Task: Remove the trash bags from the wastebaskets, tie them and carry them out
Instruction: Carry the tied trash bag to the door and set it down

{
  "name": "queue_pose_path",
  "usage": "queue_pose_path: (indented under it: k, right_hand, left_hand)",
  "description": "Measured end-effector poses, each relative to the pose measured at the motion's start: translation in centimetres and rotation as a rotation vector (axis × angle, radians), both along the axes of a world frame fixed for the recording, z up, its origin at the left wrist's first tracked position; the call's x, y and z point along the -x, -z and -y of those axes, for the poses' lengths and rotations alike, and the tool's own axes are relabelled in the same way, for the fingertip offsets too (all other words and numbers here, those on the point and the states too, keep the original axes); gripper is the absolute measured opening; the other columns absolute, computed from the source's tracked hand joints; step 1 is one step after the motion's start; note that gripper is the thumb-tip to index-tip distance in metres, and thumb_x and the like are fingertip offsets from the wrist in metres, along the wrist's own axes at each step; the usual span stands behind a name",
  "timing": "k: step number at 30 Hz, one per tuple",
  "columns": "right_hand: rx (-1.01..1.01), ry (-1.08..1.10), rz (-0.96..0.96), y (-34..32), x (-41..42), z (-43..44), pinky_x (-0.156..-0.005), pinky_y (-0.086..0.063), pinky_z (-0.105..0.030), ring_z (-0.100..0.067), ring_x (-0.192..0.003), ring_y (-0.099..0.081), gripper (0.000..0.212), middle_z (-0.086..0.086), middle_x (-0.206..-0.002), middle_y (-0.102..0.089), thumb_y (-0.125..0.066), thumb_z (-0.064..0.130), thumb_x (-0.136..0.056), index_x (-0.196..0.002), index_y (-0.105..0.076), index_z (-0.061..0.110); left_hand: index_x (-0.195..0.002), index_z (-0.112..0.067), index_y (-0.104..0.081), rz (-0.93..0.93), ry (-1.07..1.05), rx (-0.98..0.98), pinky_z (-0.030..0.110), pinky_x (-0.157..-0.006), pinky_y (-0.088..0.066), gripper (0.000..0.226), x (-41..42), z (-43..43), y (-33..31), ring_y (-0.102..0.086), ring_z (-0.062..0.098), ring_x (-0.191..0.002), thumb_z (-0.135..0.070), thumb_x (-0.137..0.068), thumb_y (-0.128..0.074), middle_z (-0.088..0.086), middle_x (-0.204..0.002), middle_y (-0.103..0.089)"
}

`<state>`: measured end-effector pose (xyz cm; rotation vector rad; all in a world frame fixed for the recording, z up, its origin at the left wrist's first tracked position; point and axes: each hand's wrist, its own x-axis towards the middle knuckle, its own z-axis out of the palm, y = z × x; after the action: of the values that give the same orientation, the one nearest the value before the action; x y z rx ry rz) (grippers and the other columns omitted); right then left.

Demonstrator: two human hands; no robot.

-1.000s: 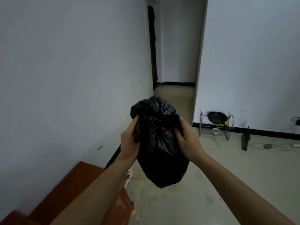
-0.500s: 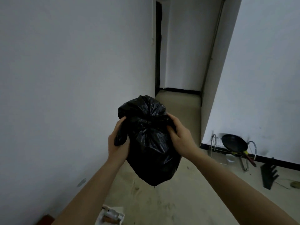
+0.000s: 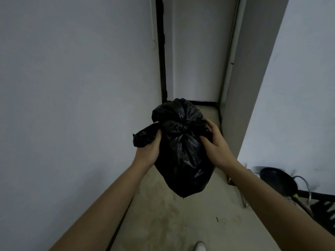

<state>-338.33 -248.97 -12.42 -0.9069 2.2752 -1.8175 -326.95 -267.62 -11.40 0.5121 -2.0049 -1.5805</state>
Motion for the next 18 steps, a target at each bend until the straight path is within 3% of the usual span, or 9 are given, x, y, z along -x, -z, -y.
queue_pose_path:
  k: [4,7,9,11,13,18]
  right_hand:
    - [0.024,0.022,-0.048,1.0,12.6,5.4,-0.108,-0.038,-0.028,-0.005,-0.128,-0.05,0.057,0.023,-0.131,-0.052,-0.049,0.019,-0.103,-0.153,-0.028,0.033]
    - [0.047,0.071,-0.067,-0.3,22.4,10.2,-0.108,-0.039,-0.027,-0.007,-0.125,-0.05,0.053,0.015,-0.13,-0.053,-0.05,0.016,-0.102,-0.152,-0.034,0.024]
    - [0.068,0.086,-0.102,-1.7,28.4,13.9,-0.103,-0.04,-0.023,-0.005,-0.121,-0.051,0.048,0.012,-0.128,-0.055,-0.05,0.014,-0.102,-0.149,-0.04,0.019]
    - [0.108,0.115,-0.125,-3.1,32.7,16.9,-0.096,-0.04,-0.014,-0.003,-0.118,-0.053,0.044,0.012,-0.125,-0.057,-0.049,0.013,-0.102,-0.145,-0.045,0.018]
    - [0.148,0.131,-0.136,-4.1,37.1,20.6,-0.094,-0.04,-0.006,0.0,-0.116,-0.054,0.04,0.012,-0.126,-0.059,-0.049,0.014,-0.103,-0.143,-0.048,0.019]
    - [0.14,0.107,-0.223,-3.4,47.9,29.9,-0.101,-0.042,-0.019,-0.006,-0.118,-0.056,0.036,0.002,-0.129,-0.061,-0.05,0.013,-0.102,-0.138,-0.052,0.017]
  left_hand:
    - [-0.141,-0.031,-0.047,0.067,-0.005,-0.006,0.027,-0.109,-0.036,0.048,12.8,4.6,-0.4,-0.047,0.006,-0.119,-0.055,-0.1,-0.041,-0.012,-0.127,-0.05]
    - [-0.144,-0.027,-0.046,0.101,-0.026,0.003,0.021,-0.097,-0.035,0.055,22.0,9.0,-2.5,-0.045,0.005,-0.116,-0.058,-0.1,-0.039,-0.014,-0.124,-0.048]
    - [-0.146,-0.03,-0.044,0.085,-0.041,0.005,0.02,-0.098,-0.034,0.057,27.7,12.2,-3.9,-0.045,0.003,-0.119,-0.06,-0.098,-0.04,-0.016,-0.131,-0.046]
    - [-0.146,-0.035,-0.041,0.033,-0.067,0.009,0.017,-0.099,-0.033,0.053,31.5,14.6,-5.0,-0.043,0.0,-0.12,-0.057,-0.099,-0.042,-0.018,-0.133,-0.047]
    - [-0.141,-0.04,-0.04,-0.003,-0.114,0.031,0.01,-0.094,-0.033,0.04,35.6,17.8,-5.4,-0.044,-0.003,-0.117,-0.05,-0.102,-0.042,-0.023,-0.121,-0.048]
    - [-0.134,-0.045,-0.046,-0.004,-0.107,-0.004,0.01,-0.081,-0.051,0.035,46.5,27.2,-3.6,-0.062,0.008,-0.112,-0.055,-0.101,-0.038,-0.011,-0.135,-0.056]
